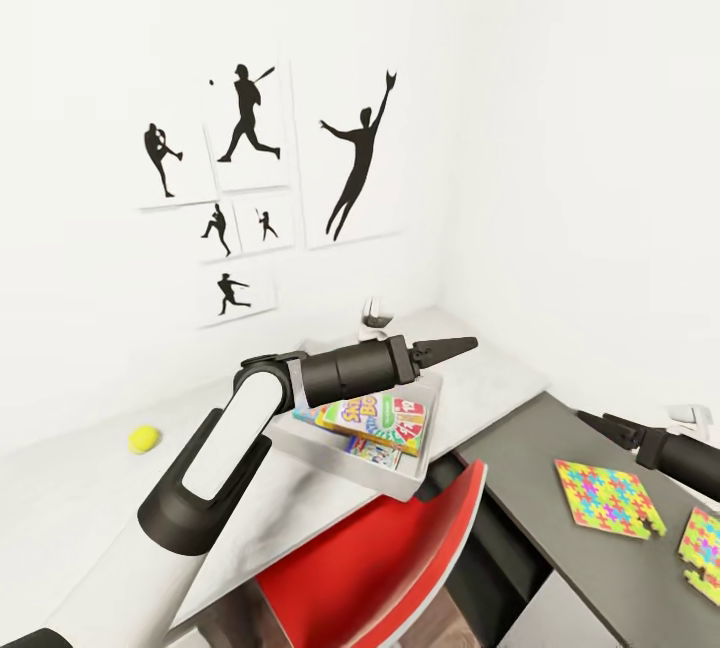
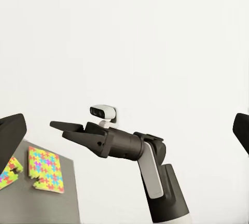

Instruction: Put all the toys in the child's room - the three board games (two on the bed and one on the table), the two jigsaw puzzles on the table, and the tennis ball on the table - inside the toy box on the table in the child's room.

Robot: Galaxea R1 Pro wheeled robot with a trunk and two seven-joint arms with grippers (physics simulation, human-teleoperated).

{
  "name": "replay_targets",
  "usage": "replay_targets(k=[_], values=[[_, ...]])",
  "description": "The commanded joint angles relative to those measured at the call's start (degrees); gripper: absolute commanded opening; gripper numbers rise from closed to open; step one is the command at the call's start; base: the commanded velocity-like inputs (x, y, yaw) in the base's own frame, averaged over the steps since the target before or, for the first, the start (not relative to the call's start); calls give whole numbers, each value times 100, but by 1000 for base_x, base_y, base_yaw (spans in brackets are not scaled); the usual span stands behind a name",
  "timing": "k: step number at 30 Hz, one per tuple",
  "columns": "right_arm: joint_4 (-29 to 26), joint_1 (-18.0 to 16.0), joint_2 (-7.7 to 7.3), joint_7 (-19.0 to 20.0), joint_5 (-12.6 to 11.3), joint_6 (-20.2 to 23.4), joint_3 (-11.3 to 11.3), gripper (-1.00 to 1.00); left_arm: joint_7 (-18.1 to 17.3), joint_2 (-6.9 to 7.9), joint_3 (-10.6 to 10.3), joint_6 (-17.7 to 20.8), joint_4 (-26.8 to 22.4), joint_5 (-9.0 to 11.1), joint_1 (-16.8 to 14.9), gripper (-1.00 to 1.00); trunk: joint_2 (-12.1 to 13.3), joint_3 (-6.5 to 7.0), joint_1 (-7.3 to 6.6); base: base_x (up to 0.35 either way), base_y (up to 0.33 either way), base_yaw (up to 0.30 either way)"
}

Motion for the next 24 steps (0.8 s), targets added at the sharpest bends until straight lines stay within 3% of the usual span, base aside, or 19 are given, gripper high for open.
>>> replay_targets(k=[1,24], values=[[0,-7,-1,8,-16,41,-3,100,-25,-2,4,22,2,-19,-5,100,-12,-6,4,0,0,-226],[-2,-10,2,32,-14,78,12,100,-105,15,44,20,2,-22,26,100,-12,127,4,0,0,-241]])
